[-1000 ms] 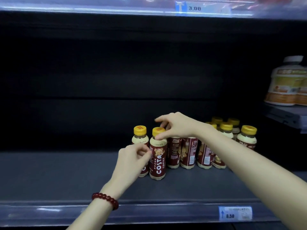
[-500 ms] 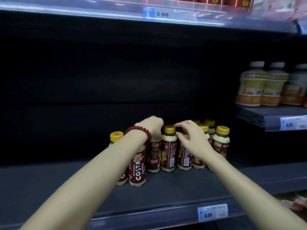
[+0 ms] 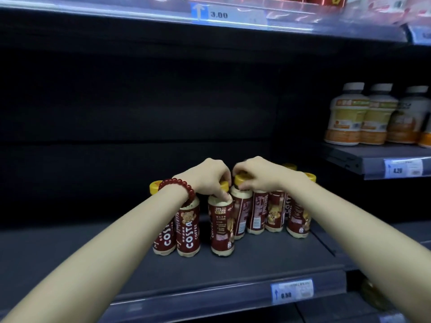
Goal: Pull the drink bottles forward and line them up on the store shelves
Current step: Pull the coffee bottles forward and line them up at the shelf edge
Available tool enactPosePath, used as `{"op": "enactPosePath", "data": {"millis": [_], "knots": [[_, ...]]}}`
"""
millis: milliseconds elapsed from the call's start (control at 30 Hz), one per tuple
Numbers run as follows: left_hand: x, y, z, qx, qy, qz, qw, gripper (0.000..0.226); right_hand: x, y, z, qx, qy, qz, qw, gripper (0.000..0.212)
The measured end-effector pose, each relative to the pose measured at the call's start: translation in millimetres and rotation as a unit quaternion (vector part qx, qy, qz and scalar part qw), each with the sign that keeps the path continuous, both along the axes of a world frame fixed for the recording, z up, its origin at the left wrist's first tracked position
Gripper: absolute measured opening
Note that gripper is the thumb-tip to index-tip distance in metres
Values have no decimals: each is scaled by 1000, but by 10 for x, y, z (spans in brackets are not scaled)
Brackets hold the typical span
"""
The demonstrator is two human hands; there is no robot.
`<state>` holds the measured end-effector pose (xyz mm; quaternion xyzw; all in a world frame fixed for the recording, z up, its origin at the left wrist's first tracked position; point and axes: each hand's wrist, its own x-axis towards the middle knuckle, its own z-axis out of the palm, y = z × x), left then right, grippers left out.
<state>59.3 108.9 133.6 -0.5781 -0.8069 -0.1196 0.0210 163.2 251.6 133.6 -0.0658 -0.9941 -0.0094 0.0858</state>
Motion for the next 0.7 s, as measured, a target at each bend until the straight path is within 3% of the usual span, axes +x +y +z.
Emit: {"op": "enactPosePath", "data": {"millis": [200, 333, 500, 600, 700], "knots": [[69, -48, -44, -1, 11, -29, 1000, 36, 196, 51, -30, -29, 3, 23, 999, 37], [86, -100, -45, 10, 9, -25, 1000, 49, 248, 63, -70, -66, 38, 28, 997, 42], [159, 7, -30, 19, 97, 83, 992, 52, 125, -23, -97, -18, 75, -49, 996, 52], [139, 43, 4, 9, 66, 88, 994, 43, 63, -40, -120, -38, 53, -79, 995, 52], [65, -18, 76, -2, 34, 49, 998, 40, 77, 25, -111, -76, 46, -36, 995, 44]]}}
